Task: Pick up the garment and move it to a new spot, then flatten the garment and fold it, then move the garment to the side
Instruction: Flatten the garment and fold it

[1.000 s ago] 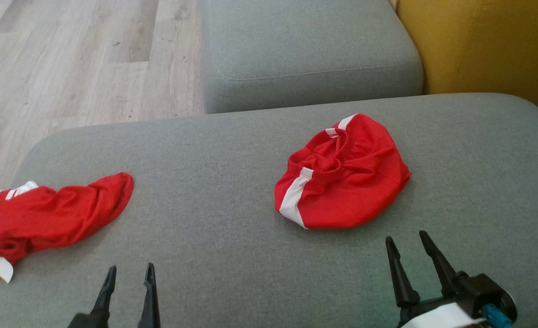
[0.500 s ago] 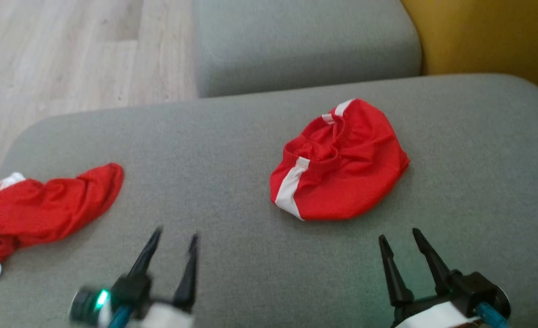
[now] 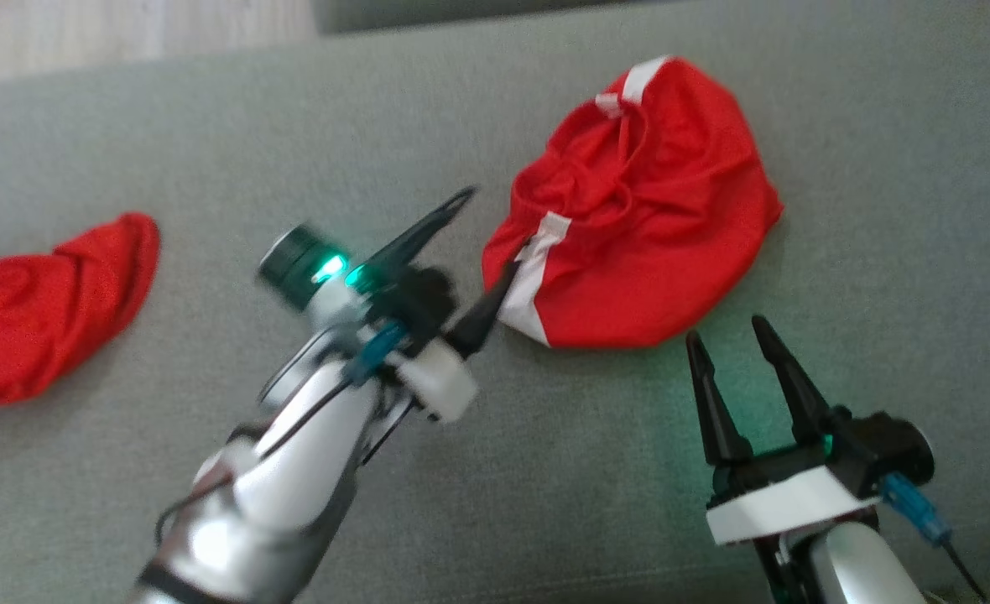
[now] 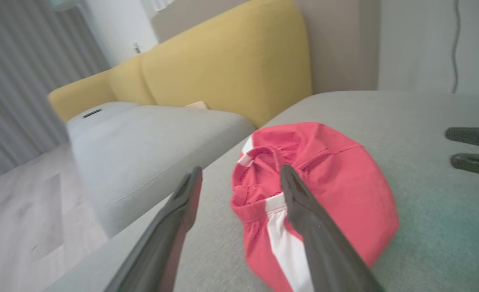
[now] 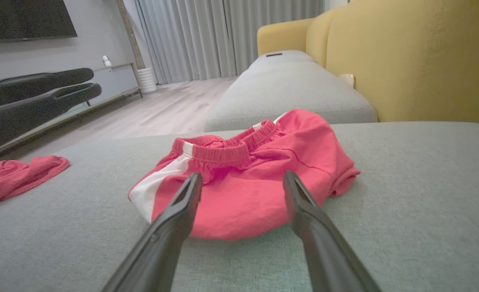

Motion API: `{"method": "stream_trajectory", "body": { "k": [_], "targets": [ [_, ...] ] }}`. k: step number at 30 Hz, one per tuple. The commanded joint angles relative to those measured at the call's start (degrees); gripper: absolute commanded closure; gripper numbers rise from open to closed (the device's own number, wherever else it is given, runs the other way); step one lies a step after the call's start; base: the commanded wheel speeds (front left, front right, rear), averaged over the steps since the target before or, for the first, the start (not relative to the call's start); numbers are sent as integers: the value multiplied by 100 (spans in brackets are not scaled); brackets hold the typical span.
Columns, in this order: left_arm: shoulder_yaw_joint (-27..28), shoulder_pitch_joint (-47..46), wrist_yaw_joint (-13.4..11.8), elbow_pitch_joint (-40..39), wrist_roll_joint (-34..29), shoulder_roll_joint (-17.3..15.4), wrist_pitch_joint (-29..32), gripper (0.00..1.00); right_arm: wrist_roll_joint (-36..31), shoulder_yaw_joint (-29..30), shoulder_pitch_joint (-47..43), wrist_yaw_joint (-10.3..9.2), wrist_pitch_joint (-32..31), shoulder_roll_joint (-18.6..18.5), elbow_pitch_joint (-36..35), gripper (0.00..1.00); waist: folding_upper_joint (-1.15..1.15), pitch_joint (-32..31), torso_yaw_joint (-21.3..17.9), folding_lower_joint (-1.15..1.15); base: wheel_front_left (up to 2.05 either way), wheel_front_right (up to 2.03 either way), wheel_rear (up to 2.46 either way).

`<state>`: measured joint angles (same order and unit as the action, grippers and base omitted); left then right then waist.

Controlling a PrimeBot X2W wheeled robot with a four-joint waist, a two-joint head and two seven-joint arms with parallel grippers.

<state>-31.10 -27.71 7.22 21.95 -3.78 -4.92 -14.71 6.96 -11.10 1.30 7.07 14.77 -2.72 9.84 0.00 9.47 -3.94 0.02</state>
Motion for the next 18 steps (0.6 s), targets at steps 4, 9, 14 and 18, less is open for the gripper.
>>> {"method": "stream_trajectory", "body": {
  "k": [4, 9, 14, 18],
  "targets": [
    [-876, -1139, 24, 519, 377, -67, -29, 0, -41, -148, 380, 42, 23, -16, -239, 0, 0, 720, -92, -2, 0, 0, 0],
    [-1689, -1849, 25, 990, 699, 7, -29, 0, -77, -120, 450, 42, 23, -16, -241, 0, 0, 968, -135, -2, 0, 0, 0],
    [-1998, -2242, 25, 1301, 669, 43, -29, 0, -48, -146, 521, 42, 23, -16, -257, 0, 0, 1098, -237, -2, 0, 0, 0],
    [-2297, -2549, 25, 1758, 397, -17, -29, 0, 31, -223, 564, 42, 23, -16, -249, 0, 0, 1133, -434, -2, 0, 0, 0]
  ]
}}
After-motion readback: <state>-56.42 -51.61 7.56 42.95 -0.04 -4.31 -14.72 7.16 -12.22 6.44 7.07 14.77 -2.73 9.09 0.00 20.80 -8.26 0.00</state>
